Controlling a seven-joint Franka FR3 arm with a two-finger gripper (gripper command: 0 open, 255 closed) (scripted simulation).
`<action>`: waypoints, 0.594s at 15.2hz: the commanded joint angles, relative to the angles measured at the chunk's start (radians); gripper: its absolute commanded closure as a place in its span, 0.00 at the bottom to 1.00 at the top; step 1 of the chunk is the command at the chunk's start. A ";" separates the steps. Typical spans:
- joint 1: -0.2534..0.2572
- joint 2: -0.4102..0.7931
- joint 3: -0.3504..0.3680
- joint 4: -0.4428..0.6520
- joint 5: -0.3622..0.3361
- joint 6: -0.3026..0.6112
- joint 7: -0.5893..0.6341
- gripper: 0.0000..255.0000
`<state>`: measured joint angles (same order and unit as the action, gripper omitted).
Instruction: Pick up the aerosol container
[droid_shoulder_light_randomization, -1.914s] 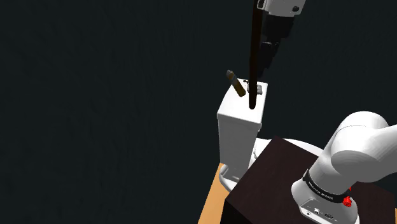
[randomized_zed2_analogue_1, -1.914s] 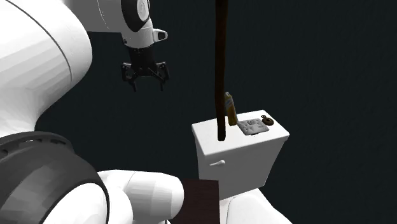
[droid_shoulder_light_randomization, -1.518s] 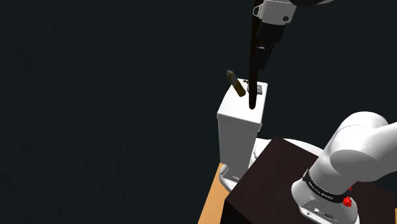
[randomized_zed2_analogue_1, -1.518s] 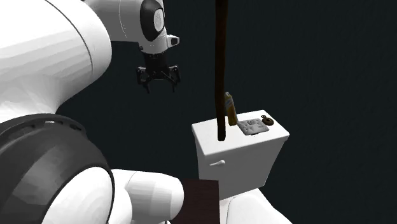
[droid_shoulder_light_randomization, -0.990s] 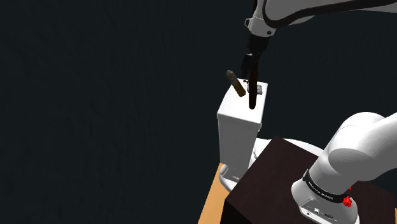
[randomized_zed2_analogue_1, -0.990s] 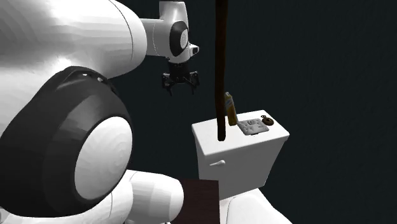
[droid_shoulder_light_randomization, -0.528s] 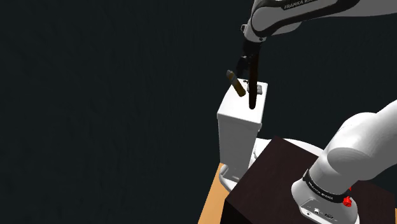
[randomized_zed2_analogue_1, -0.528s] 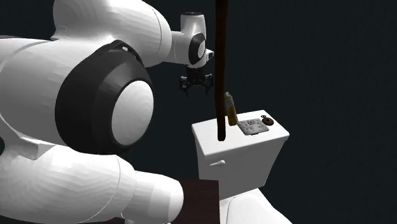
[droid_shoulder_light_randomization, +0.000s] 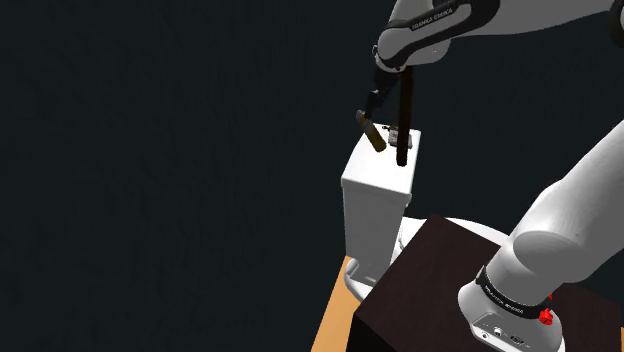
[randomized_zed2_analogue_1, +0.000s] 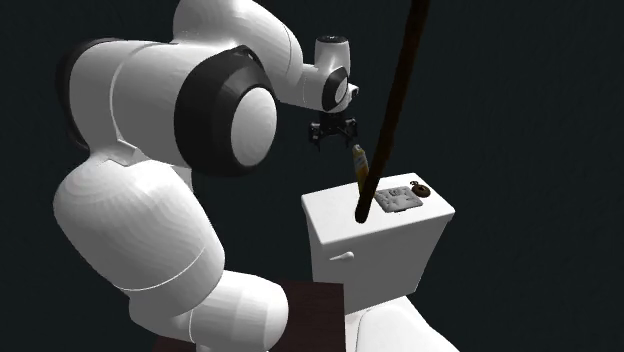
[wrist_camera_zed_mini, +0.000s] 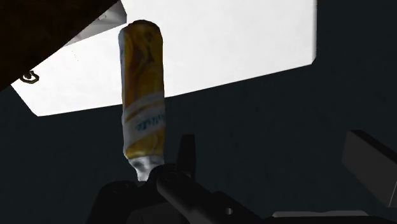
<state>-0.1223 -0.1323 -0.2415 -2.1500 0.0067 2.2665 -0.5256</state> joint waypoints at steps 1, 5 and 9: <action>-0.006 0.079 -0.019 0.055 0.030 0.037 -0.042 0.00; -0.028 0.219 -0.040 0.171 0.097 0.082 -0.118 0.00; -0.065 0.363 -0.045 0.311 0.169 0.104 -0.190 0.00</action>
<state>-0.1793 0.1997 -0.2858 -1.8752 0.1607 2.3695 -0.7015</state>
